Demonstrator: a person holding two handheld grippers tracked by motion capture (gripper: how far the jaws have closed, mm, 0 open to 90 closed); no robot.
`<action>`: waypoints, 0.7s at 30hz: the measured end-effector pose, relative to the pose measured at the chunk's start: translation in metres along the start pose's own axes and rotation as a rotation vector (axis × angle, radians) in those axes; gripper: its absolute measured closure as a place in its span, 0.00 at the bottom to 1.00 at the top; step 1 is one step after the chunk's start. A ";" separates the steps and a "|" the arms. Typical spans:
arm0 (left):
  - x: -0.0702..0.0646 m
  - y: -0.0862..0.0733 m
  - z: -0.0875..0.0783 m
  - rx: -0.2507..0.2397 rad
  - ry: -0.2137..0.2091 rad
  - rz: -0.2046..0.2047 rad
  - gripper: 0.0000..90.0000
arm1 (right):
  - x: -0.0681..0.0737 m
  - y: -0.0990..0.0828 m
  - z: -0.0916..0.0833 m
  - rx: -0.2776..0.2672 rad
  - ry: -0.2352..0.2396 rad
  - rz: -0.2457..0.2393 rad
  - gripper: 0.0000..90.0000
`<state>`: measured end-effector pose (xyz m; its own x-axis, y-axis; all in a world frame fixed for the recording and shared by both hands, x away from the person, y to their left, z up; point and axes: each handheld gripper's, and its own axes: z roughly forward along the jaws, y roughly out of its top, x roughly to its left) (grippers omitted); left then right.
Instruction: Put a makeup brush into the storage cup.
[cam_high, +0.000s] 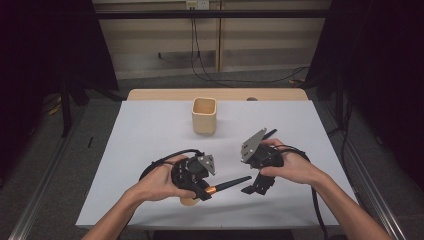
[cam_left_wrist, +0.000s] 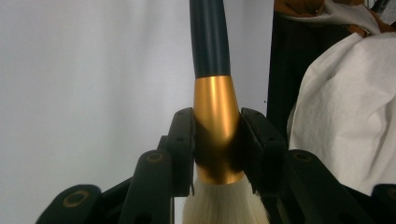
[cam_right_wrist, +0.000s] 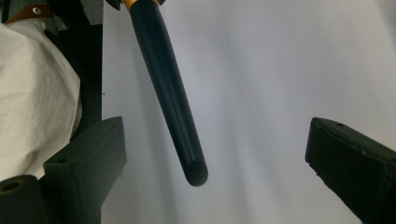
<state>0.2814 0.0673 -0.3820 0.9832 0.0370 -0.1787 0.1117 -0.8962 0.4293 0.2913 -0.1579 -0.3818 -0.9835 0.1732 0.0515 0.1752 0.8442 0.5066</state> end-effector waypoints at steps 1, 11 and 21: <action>0.000 0.000 0.001 -0.006 0.001 -0.005 0.74 | 0.000 0.001 0.001 0.001 0.002 -0.005 0.05; 0.000 0.002 0.002 0.012 -0.006 0.021 0.74 | 0.003 0.011 0.011 0.035 0.019 -0.035 0.06; -0.001 0.002 0.004 -0.001 -0.002 0.008 0.74 | 0.005 0.020 0.020 0.041 0.023 -0.047 0.09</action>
<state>0.2799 0.0635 -0.3840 0.9838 0.0284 -0.1768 0.1035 -0.8960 0.4319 0.2903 -0.1302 -0.3890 -0.9915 0.1213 0.0481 0.1295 0.8714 0.4732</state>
